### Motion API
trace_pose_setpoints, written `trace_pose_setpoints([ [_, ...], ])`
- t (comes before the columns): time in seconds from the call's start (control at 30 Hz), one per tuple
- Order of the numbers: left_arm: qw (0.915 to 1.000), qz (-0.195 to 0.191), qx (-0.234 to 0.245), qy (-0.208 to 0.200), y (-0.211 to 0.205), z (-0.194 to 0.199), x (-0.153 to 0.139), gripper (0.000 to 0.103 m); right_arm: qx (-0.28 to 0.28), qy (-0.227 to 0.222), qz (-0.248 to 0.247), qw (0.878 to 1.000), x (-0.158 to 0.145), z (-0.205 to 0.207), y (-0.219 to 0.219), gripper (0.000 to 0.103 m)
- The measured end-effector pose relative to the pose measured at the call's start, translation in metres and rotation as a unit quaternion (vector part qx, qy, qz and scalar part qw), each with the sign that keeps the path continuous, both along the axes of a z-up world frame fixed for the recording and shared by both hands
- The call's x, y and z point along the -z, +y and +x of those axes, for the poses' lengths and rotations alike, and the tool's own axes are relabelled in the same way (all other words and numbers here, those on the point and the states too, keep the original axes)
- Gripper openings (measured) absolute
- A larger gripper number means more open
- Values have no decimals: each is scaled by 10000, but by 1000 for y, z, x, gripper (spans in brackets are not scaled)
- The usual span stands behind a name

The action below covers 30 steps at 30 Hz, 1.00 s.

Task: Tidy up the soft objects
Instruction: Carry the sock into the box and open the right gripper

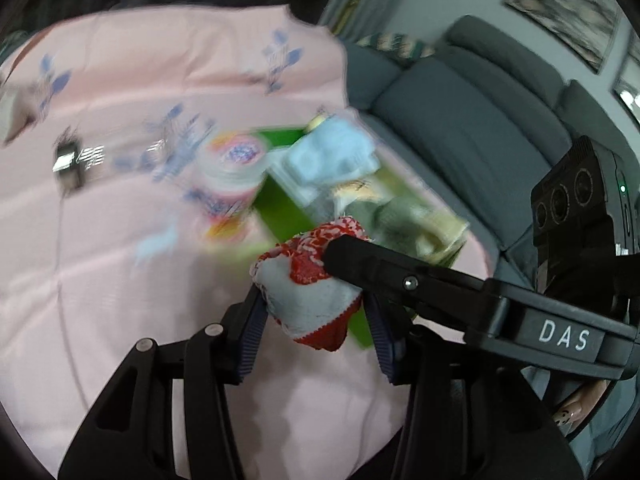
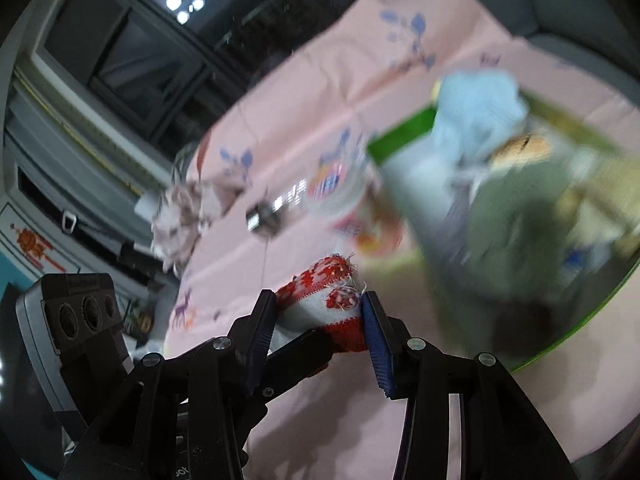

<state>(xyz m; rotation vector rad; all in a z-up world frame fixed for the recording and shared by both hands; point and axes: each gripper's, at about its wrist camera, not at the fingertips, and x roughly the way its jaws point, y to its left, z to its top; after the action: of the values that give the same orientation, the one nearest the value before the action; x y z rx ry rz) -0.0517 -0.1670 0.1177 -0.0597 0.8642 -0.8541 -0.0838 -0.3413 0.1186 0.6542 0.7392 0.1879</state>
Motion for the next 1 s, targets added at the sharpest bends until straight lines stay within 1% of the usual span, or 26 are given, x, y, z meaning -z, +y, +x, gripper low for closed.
trace_pose_setpoints([
  [0.13,9993,-155,224,-270,-32,12,-18,46,313,-297,-90,9990,-19,3,-29,46],
  [0.23,9983,-188,362,-408,-54,22,-24,46,518,-465,-68,9976,-25,6,-51,46],
  [0.33,9977,-131,526,-413,-73,31,-18,46,698,-489,-33,9964,-20,9,-70,46],
  [0.4,9972,-74,638,-395,-84,35,-12,46,830,-466,-7,9955,-11,11,-82,46],
  [0.47,9968,32,733,-309,-96,42,-2,46,919,-382,60,9950,-1,15,-93,46],
  [0.53,9965,177,811,-110,-105,46,7,46,1007,-198,105,9947,10,18,-100,46],
  [0.6,9960,313,842,18,-112,51,18,46,1147,48,4,9934,20,23,-104,46],
  [0.7,9958,398,816,125,-116,53,28,46,1271,302,-205,9912,28,29,-106,46],
  [0.83,9955,439,817,171,-118,54,33,48,1349,394,-326,9895,32,28,-108,46],
  [1.0,9949,586,785,236,-122,55,38,49,1402,496,-313,9884,36,28,-109,46],
])
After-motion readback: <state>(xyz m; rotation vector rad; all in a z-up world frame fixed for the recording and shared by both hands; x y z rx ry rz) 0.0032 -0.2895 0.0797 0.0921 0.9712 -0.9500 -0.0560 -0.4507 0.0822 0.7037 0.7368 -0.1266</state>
